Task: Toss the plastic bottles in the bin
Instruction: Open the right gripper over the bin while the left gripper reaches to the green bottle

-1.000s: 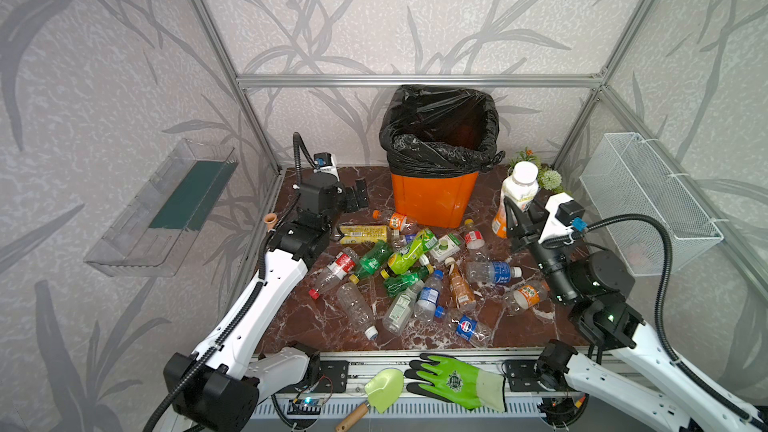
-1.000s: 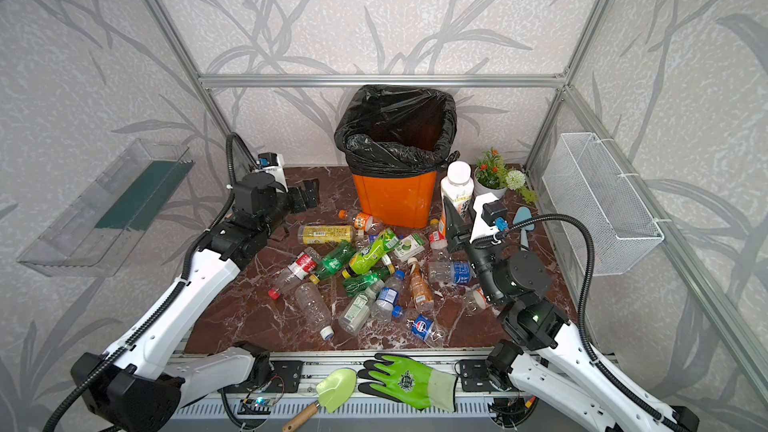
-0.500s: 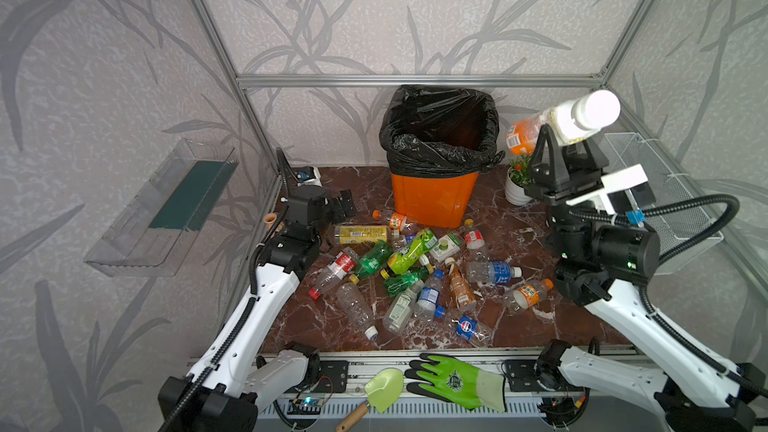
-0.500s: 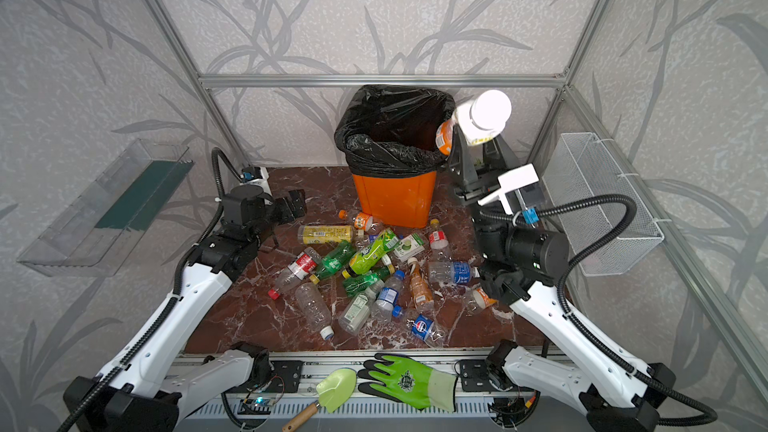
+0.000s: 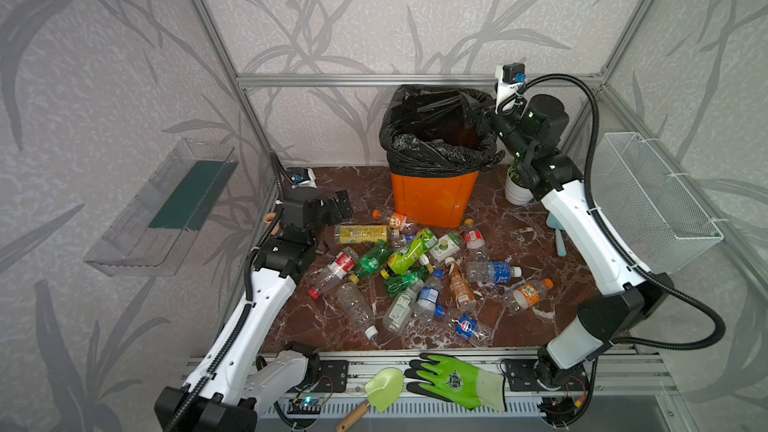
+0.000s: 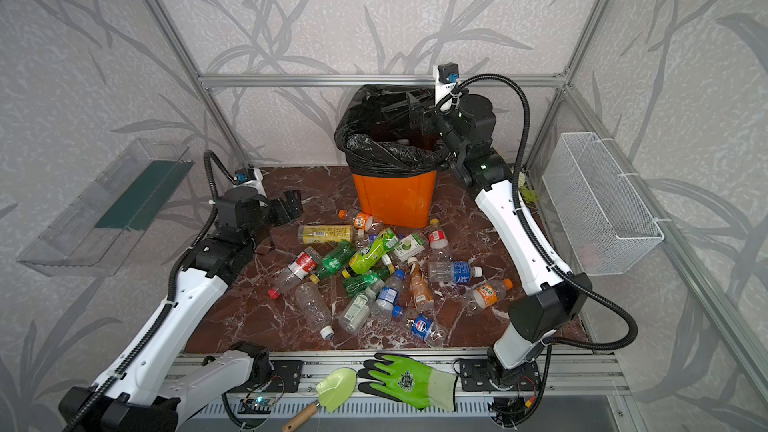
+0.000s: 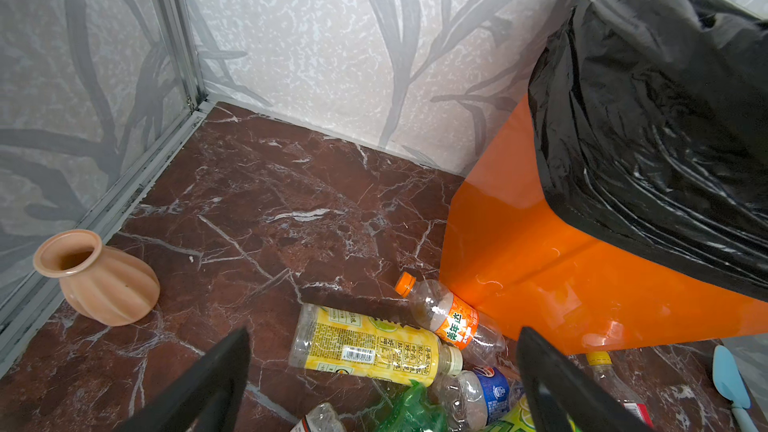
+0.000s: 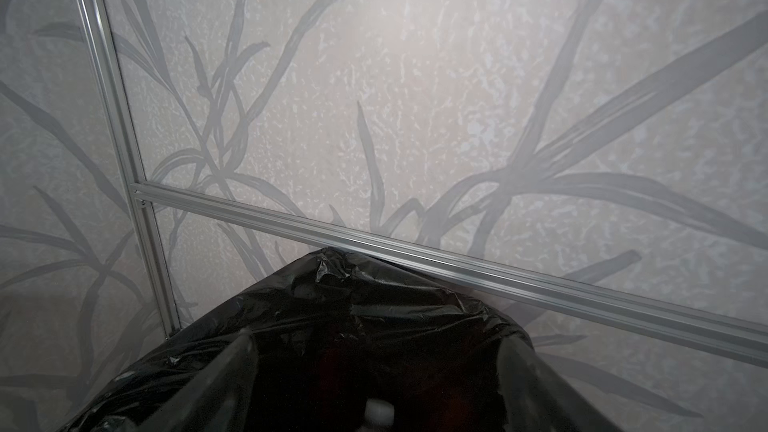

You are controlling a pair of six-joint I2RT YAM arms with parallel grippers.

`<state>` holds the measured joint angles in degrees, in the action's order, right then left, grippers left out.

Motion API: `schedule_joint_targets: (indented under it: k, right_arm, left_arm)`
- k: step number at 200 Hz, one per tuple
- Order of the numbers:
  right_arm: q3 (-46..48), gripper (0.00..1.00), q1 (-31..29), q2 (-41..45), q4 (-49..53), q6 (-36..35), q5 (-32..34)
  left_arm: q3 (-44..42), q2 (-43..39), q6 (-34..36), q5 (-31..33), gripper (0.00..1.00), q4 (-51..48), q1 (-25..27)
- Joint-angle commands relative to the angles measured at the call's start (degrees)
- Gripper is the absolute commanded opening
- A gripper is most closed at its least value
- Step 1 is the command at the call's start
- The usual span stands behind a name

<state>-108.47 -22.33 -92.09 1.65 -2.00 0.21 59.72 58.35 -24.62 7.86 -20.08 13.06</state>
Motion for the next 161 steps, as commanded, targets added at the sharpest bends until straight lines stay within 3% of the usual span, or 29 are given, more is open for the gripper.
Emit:
schedule_joint_targets:
  k: [1,50,98,133,161]
  right_arm:
    - [-0.55,0.93,0.0,9.85,-1.36,-2.2,1.44]
    - [15.49,0.96,0.37,19.74,-2.97,-0.84,3.3]
    - [37.55,0.96,3.43,28.46,-1.3,10.19,5.23]
    - [53.21,0.96,4.57,35.58,0.08,17.29,8.58]
    - [62.05,0.96,7.71,40.64,1.62,22.54,7.79]
  left_arm:
    - [0.04,-2.48,-0.26,0.92,0.99,-1.01,-0.34]
    - [-0.12,-1.94,-0.81,1.13,0.99,-2.76,-0.4]
    - [-1.7,0.14,-2.66,-1.58,0.99,-2.93,-0.38]
    - [-1.29,2.77,5.21,-10.89,0.99,-2.63,0.63]
    - [-1.27,5.94,10.78,-11.97,0.99,-2.91,6.89]
